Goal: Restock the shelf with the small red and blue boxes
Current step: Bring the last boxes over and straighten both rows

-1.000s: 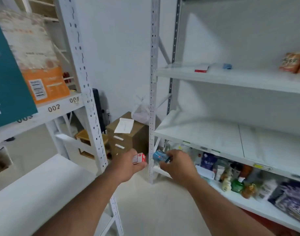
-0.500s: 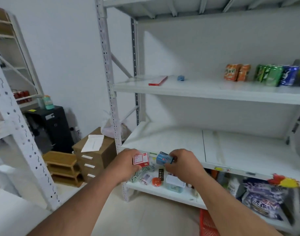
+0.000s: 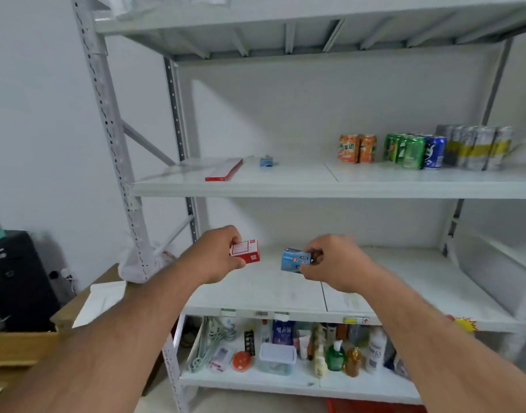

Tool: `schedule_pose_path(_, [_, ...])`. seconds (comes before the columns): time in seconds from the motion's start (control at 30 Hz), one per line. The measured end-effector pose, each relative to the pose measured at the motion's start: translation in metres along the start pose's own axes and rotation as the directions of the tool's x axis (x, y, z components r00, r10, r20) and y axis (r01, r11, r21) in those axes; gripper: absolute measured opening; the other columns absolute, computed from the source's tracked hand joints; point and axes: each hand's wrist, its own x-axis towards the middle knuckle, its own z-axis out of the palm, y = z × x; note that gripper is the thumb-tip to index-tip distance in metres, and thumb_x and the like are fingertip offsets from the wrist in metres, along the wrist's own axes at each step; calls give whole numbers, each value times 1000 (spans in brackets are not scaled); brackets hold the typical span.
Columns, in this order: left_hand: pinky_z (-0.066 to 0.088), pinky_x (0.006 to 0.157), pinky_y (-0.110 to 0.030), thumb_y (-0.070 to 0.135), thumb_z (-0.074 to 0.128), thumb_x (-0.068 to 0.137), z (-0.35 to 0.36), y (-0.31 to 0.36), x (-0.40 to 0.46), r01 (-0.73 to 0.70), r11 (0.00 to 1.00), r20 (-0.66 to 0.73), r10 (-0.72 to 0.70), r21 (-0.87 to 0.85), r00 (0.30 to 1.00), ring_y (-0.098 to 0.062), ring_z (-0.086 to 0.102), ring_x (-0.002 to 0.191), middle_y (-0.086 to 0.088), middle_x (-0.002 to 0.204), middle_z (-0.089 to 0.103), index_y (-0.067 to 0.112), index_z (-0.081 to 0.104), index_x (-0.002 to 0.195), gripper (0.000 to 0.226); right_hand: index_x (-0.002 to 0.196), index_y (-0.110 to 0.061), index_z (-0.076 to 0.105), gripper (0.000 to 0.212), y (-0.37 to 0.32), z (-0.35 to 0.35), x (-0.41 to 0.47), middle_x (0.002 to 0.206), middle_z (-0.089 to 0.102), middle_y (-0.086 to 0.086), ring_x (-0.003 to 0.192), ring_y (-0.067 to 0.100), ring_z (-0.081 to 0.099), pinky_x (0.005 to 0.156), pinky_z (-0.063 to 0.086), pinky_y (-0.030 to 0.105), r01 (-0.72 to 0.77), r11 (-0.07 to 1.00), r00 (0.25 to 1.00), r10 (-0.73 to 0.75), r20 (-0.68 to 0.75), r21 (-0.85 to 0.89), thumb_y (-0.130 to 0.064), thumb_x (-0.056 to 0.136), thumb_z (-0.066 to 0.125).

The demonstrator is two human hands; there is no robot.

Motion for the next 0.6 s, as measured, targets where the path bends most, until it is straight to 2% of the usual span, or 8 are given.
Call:
schedule_pose_path(0.1, [54, 82, -36, 24, 78, 81, -17, -2, 37, -58, 998, -26, 58, 1, 998, -18, 63, 91, 1, 112, 64, 23, 60, 111, 36, 99, -25, 73, 19, -13, -17, 26, 86, 68, -3, 74, 17, 64, 60, 53, 32, 7, 1000, 999, -7, -39, -6, -30, 81, 73])
schedule_pose_path(0.2, [51, 70, -29, 23, 75, 83, -34, -5, 74, -114, 993, -36, 115, 18, 993, -17, 62, 89, 3, 112, 62, 22, 60, 113, 33, 104, -26, 75, 24, -25, -27, 55, 87, 69, -6, 78, 16, 67, 67, 56, 31, 6, 1000, 996, -7, -85, -13, -32, 80, 75])
schedule_pose_path(0.3, [50, 78, -28, 22, 74, 84, -49, -9, 109, -153, 988, -38, 153, 12, 988, -16, 61, 91, 3, 112, 63, 22, 61, 113, 32, 106, -28, 75, 26, -35, -35, 82, 88, 71, -9, 81, 12, 68, 76, 61, 33, -7, 1000, 994, 5, -108, -18, -33, 81, 76])
schedule_pose_path(0.43, [51, 83, -29, 21, 72, 83, -66, -15, 156, -194, 981, -25, 195, 31, 981, -17, 62, 92, 3, 114, 63, 22, 62, 116, 34, 107, -28, 75, 26, -44, -50, 118, 89, 71, -10, 83, 10, 67, 81, 60, 35, -21, 999, 990, 16, -139, -32, -32, 81, 77])
schedule_pose_path(0.6, [51, 87, -30, 18, 70, 84, -79, -17, 220, -203, 977, -29, 205, 70, 978, -19, 62, 98, 0, 120, 62, 17, 62, 122, 39, 108, -26, 76, 27, -40, -63, 172, 87, 70, -11, 81, 11, 66, 76, 60, 32, -10, 999, 990, 2, -143, -52, -31, 82, 78])
